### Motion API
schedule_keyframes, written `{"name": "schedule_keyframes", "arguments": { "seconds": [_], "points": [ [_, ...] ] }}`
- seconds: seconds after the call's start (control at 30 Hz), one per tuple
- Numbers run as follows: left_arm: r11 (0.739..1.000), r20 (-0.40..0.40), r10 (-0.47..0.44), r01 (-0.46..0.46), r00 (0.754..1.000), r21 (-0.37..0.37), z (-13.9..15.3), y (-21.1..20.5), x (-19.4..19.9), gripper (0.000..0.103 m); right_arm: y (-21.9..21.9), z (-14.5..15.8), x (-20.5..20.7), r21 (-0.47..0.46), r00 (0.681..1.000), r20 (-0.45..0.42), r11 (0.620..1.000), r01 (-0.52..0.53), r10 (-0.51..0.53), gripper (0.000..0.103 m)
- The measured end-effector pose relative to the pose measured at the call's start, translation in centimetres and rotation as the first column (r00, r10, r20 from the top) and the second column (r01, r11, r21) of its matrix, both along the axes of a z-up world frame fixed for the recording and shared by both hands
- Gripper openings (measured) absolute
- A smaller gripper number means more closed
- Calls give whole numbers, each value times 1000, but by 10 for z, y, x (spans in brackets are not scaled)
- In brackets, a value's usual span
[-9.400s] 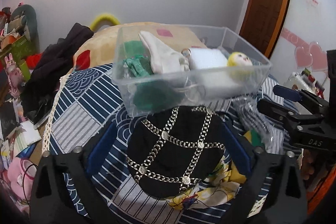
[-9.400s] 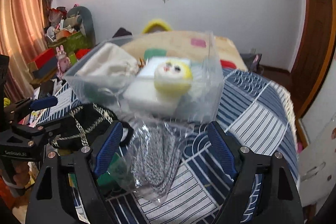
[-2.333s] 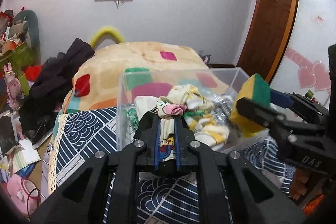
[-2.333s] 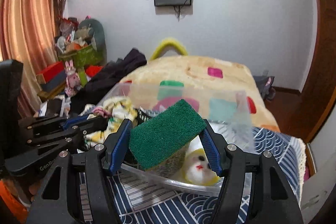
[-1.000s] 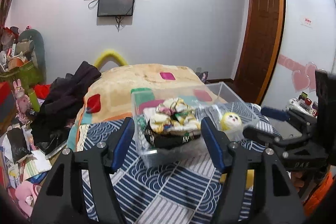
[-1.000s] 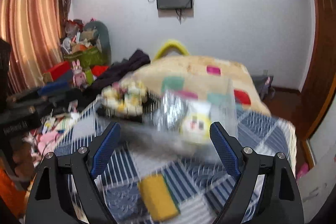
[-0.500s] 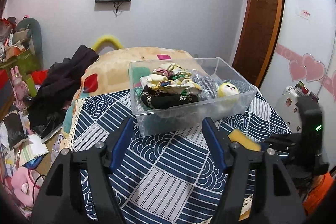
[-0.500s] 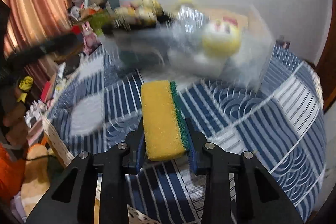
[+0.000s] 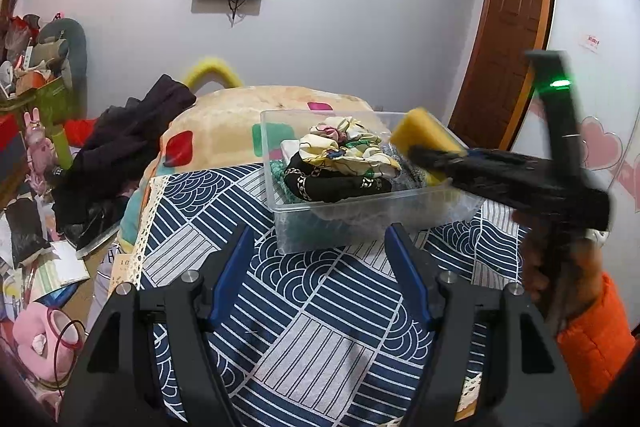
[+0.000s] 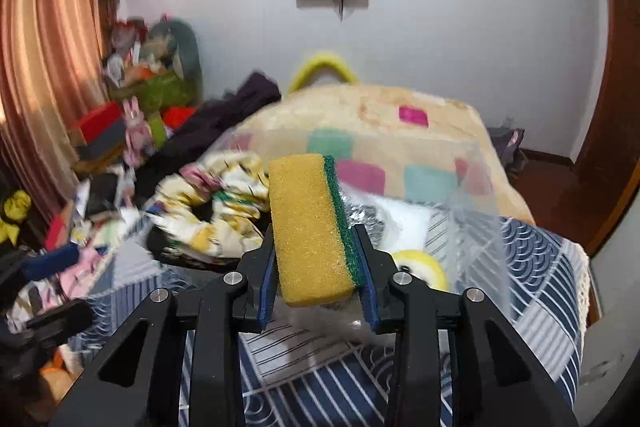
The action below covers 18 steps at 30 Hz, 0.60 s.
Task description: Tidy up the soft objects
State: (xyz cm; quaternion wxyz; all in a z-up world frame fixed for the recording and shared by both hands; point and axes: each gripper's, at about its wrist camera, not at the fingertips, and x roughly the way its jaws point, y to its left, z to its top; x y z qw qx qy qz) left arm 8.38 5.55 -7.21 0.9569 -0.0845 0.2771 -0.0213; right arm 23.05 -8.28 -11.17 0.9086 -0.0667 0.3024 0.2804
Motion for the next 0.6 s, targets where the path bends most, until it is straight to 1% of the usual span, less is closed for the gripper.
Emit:
{"name": "schedule_keyframes", "arguments": {
  "seconds": [0.03, 0.1, 0.13, 0.17, 0.2, 0.27, 0.33, 0.4, 0.47, 0.57, 0.6],
  "points": [
    [1000, 1, 0, 0, 1000, -1, 0, 1, 0, 67, 2, -5, 3, -23, 1000, -24, 1000, 1, -1, 32],
    [1000, 2, -2, 2, 1000, -6, 0, 1, -1, 67, -4, -9, -1, -29, 999, -33, 1000, -2, 1, 34],
    [1000, 2, -1, 1, 1000, -7, 0, 2, -1, 67, -9, -8, -4, -28, 1000, -24, 1000, -1, 0, 37],
    [1000, 3, 0, 0, 1000, -7, 0, 2, -1, 67, -15, -6, -9, -23, 1000, -17, 1000, 3, -4, 45],
    [1000, 4, 0, 0, 1000, -8, 1, 2, -1, 67, -23, -3, -15, -9, 1000, -9, 1000, 5, -5, 51],
    [1000, 7, -2, 2, 1000, -13, 2, 1, -2, 67, -34, 5, -25, 27, 1000, 9, 1000, 2, -2, 56],
    [1000, 12, -5, 6, 1000, -14, 5, 0, -3, 67, -43, 13, -35, 48, 1000, 31, 999, 2, -3, 59],
    [1000, 21, -9, 10, 1000, -9, 9, -3, -4, 67, -53, 23, -47, 80, 998, 59, 997, 5, -9, 66],
    [1000, 39, -11, 11, 999, -2, 15, -6, -8, 67, -62, 31, -58, 119, 996, 87, 993, -1, -9, 70],
    [1000, 73, -18, 18, 997, 5, 27, -11, -12, 67, -74, 45, -77, 165, 990, 139, 986, -17, -6, 73],
    [1000, 85, -19, 19, 996, 8, 31, -13, -14, 67, -76, 51, -84, 178, 987, 158, 984, -22, -7, 76]
  ]
}}
